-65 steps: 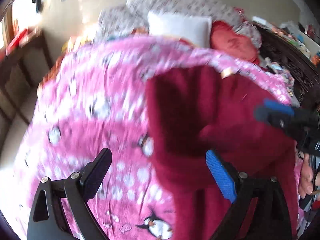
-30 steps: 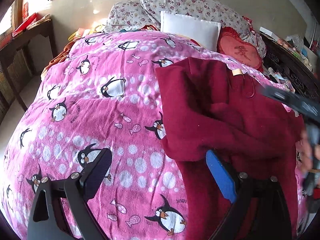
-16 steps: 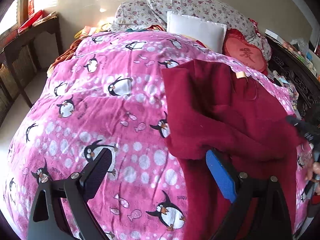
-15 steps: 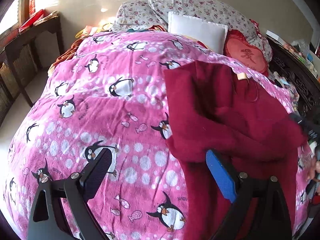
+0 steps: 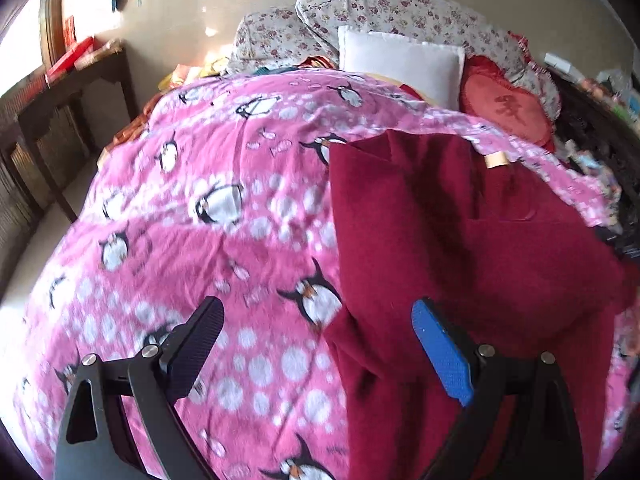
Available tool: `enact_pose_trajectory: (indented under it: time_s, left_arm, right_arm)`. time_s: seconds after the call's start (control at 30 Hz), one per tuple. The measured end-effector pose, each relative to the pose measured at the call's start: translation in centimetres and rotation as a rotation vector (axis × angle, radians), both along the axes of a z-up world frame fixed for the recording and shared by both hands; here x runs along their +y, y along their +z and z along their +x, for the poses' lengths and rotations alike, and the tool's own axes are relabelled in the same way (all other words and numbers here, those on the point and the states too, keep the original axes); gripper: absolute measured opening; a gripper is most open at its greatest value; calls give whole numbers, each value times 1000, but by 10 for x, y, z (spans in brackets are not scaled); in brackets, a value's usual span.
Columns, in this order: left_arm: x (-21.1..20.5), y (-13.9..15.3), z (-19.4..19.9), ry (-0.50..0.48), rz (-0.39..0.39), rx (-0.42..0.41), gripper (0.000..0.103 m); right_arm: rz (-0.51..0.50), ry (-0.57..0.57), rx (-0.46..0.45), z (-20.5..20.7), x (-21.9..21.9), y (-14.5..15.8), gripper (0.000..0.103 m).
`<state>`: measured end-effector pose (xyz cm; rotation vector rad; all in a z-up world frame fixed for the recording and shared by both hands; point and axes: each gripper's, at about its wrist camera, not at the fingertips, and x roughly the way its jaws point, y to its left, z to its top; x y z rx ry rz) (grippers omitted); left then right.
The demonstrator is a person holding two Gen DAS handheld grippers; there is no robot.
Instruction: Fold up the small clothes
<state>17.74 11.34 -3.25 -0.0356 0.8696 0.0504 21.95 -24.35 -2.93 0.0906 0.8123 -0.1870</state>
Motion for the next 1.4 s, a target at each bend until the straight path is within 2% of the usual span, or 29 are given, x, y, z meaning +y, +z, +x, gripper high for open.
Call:
enact_pose_trajectory:
  time_s: [0.07,0.1,0.13,0.23,0.27,0.37,0.43,0.5,0.53,0.57,0.6,0.63,0.67,0.77,0.8,0.87,0.93,1.03,1.2,1.27,1.37,1.4]
  left_arm:
    - [2,-3,2,9,10,14,95]
    - [7,-5,0,6,-20,27,95]
    - [10,-7,-2,2,-38,34,95]
    - [18,-11,-16,5,-55,45,95]
    - [20,-13,-19,6,-52,48,95]
    - [22,-20,-23,0,-22,69,95]
    - [29,-24,-20,25,-7,66,95]
    - [39,-28,-14,49,-39,81,95]
    - [42,-29,-12,48,-62,85,95]
    - [45,-30,-11,46,-81,88,95]
    - [46,-31,-10,44,-87,89,95]
    - [46,-32,-9,40,-82,86,95]
    - [46,-32,-9,38,-77,83,95]
    - [49,-36,-5,43,-96,88,95]
    - [51,-38,-4,49,-109,93,95]
    - [53,-39,-3,61,-120,102,95]
    - [54,-33,-7,62,-118,89,95]
    - [53,-19,-15,58,-121,46,95]
    - [31,-1,-13,9,-122,16,95]
    - [17,1,-10,-9,-111,9,95]
    - [-5,-10,6,-33,-67,43,95]
    - [-10,-18,13,-27,-49,63,95]
  right_arm:
    - [92,28,-80,-14,3,16,34]
    - [116,61,-99,-17,9,21,50]
    - [165,142,-120,-18,24,26,58]
    - [316,428,-92,-4,80,27,58]
    - [335,498,-76,3,102,25,58]
    - [287,640,-76,22,162,20,58]
    - [292,699,-53,36,192,12,58]
    - [296,714,-48,47,210,5,59]
    - [280,709,-46,54,218,0,57]
    - [268,722,-27,60,226,-5,48]
    - [251,744,0,66,232,-10,7]
    - [196,747,22,68,241,-13,8]
    - [163,737,7,66,245,-11,8]
    - [121,671,-95,65,247,2,8]
    - [119,653,-101,69,246,1,8]
    - [158,634,-56,85,249,-9,9]
    - [224,637,-10,92,246,-16,16]
    - [363,626,-22,72,213,-3,24]
    - [229,482,-81,16,139,22,25]
    - [165,436,-58,1,115,17,25]
    - [-2,330,6,-1,88,-8,25]
    - [-9,306,9,2,81,-13,20]
